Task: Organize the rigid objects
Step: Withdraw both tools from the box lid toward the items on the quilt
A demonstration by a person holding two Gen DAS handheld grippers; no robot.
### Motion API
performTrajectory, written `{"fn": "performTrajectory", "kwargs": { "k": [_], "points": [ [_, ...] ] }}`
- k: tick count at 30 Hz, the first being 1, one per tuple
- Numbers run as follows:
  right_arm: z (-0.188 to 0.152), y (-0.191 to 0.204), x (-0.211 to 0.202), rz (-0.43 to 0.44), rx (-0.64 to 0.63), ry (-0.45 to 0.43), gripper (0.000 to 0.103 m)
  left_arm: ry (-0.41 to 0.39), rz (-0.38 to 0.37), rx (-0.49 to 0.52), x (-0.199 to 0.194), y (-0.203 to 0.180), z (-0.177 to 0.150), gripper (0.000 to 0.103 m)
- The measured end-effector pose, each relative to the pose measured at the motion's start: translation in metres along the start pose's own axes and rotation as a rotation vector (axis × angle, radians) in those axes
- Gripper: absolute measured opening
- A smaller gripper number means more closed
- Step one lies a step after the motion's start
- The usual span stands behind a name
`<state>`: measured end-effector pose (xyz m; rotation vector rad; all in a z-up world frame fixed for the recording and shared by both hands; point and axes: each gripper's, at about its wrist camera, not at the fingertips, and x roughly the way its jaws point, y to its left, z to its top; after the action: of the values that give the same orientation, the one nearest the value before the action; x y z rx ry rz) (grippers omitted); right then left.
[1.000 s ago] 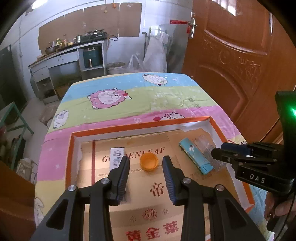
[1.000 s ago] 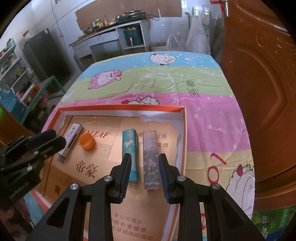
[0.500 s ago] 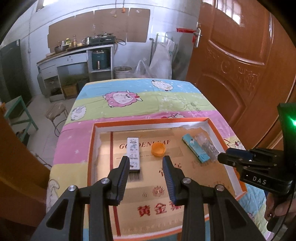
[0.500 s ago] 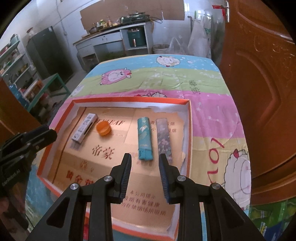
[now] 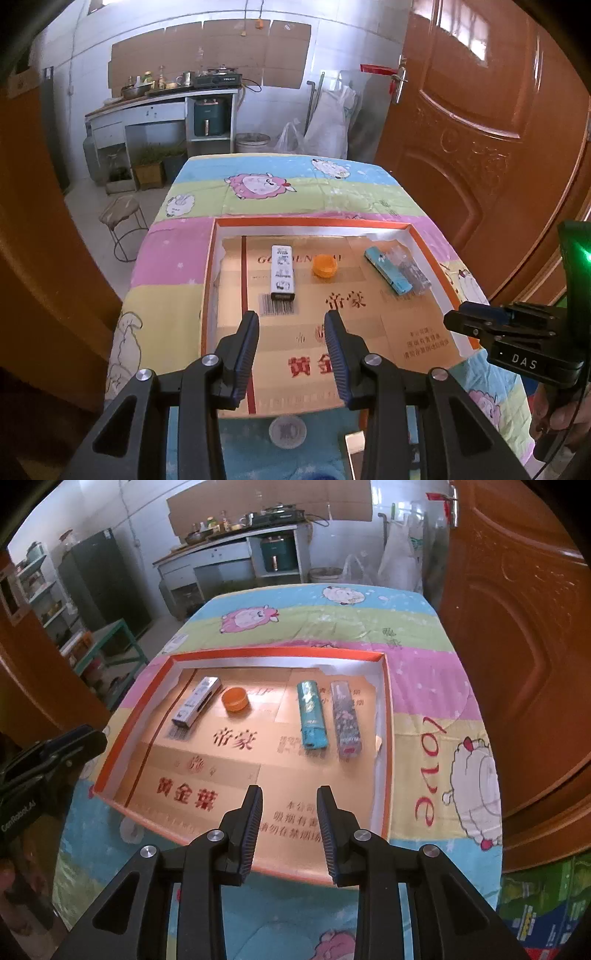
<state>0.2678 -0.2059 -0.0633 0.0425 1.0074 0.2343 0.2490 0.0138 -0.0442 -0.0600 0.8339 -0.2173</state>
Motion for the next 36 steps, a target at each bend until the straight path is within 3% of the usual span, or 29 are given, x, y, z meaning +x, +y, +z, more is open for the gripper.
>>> {"fn": "performTrajectory", "kwargs": {
  "k": [21, 36],
  "points": [
    [-0.060, 0.027, -0.006, 0.055, 0.009, 0.030, 0.031, -0.001, -0.066, -0.024, -0.026, 0.015, -0.065, 0.037],
    [-0.116, 0.048, -0.009, 0.094, -0.005, -0.010, 0.031, 0.036, -0.125, 0.107, -0.022, -0.009, -0.135, 0.037]
  ]
}}
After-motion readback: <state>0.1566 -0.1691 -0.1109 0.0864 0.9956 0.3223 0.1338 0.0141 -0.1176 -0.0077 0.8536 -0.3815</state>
